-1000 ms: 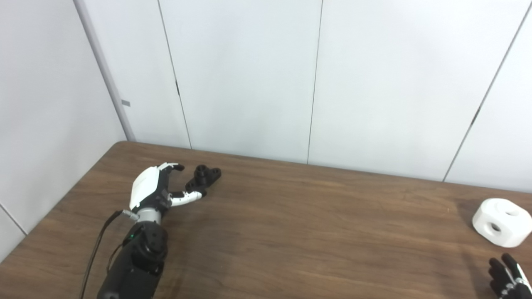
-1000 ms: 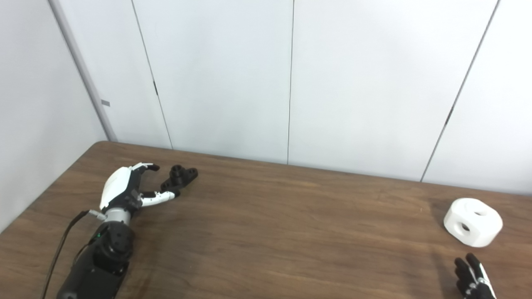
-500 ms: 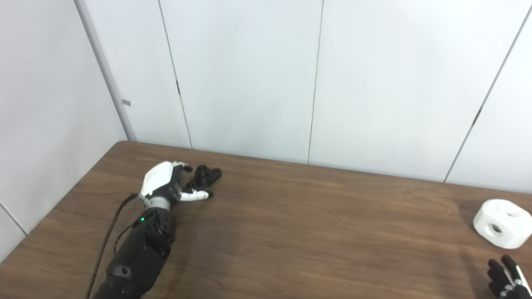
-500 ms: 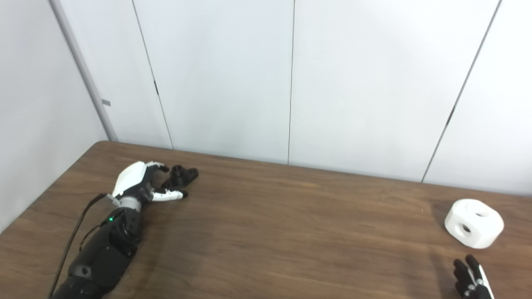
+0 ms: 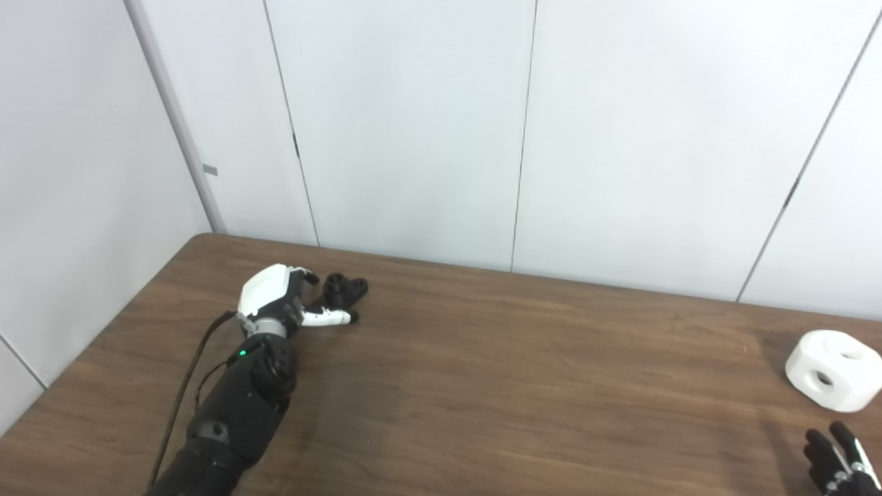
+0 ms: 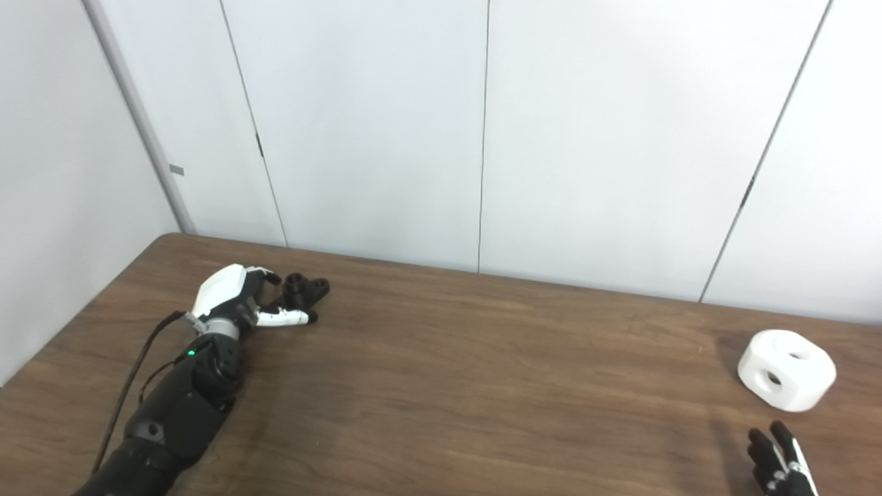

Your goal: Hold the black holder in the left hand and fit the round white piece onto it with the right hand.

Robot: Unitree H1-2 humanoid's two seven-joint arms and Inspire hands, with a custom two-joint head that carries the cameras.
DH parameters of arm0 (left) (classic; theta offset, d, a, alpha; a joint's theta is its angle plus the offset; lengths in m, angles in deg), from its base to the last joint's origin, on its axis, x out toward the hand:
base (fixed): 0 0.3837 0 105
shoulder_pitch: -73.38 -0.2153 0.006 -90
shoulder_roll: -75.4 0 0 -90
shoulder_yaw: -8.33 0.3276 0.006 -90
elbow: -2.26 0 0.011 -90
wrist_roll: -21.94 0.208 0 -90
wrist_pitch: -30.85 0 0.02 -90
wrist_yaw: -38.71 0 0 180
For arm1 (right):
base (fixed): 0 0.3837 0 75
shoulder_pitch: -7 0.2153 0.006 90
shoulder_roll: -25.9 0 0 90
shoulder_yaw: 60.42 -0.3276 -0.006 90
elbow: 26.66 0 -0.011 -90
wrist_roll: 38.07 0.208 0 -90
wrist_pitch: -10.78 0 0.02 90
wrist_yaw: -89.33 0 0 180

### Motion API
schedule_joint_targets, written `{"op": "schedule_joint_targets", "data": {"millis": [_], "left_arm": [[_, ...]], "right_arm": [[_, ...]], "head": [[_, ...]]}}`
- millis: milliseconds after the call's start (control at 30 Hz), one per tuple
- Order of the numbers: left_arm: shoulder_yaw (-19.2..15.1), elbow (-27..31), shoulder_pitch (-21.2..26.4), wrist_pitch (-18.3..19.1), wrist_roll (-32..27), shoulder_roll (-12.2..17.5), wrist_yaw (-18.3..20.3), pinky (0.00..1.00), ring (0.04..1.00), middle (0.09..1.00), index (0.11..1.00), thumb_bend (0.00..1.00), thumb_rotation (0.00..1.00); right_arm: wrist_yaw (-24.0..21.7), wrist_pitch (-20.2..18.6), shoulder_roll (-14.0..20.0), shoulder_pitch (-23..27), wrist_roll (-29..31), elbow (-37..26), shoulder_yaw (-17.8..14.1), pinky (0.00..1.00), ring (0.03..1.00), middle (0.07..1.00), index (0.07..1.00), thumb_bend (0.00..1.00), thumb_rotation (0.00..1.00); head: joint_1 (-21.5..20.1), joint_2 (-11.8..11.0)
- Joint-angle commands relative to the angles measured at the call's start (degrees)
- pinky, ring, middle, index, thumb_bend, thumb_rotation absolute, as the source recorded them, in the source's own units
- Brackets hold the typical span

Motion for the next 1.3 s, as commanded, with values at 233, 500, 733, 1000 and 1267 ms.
{"op": "schedule_joint_targets", "data": {"millis": [233, 500, 733, 1000, 1267], "left_arm": [[0.8, -0.2, 2.4, 0.0, 0.4, 1.8, -0.2, 1.00, 0.964, 0.913, 0.721, 0.87, 0.35], [0.8, -0.2, 2.2, -0.7, 0.1, 1.5, -1.0, 1.00, 0.945, 0.873, 0.628, 0.85, 0.29], [1.3, -1.0, 1.8, -3.2, -0.1, 1.9, -1.7, 1.00, 0.931, 0.821, 0.486, 0.54, 0.08], [1.4, -1.5, 1.1, -4.8, -0.3, 1.9, -1.9, 1.00, 0.904, 0.789, 0.483, 0.52, 0.05], [1.4, -0.8, 0.5, -6.4, -0.8, 1.9, -1.6, 0.98, 0.899, 0.783, 0.483, 0.52, 0.05]], "right_arm": [[0.9, 0.2, -2.0, -1.0, 0.2, 1.0, 0.7, 1.00, 0.968, 0.935, 0.972, 0.66, 1.00], [0.8, -0.1, -1.9, -1.0, 0.3, 0.6, 0.6, 1.00, 0.977, 0.942, 0.982, 0.66, 1.00], [0.7, -0.1, -2.1, -1.1, 1.1, 0.2, 0.4, 1.00, 0.979, 0.946, 0.987, 0.65, 1.00], [0.8, -0.6, -2.1, -1.3, 0.9, -0.4, 0.4, 1.00, 0.969, 0.938, 0.982, 0.65, 1.00], [0.9, -0.7, -2.6, -1.3, 0.9, -0.7, 0.4, 1.00, 0.969, 0.934, 0.981, 0.66, 1.00]], "head": [[-0.2, 0.1], [-0.3, 0.3], [-0.6, 0.5], [-0.9, 0.6], [-1.6, 0.8]]}}
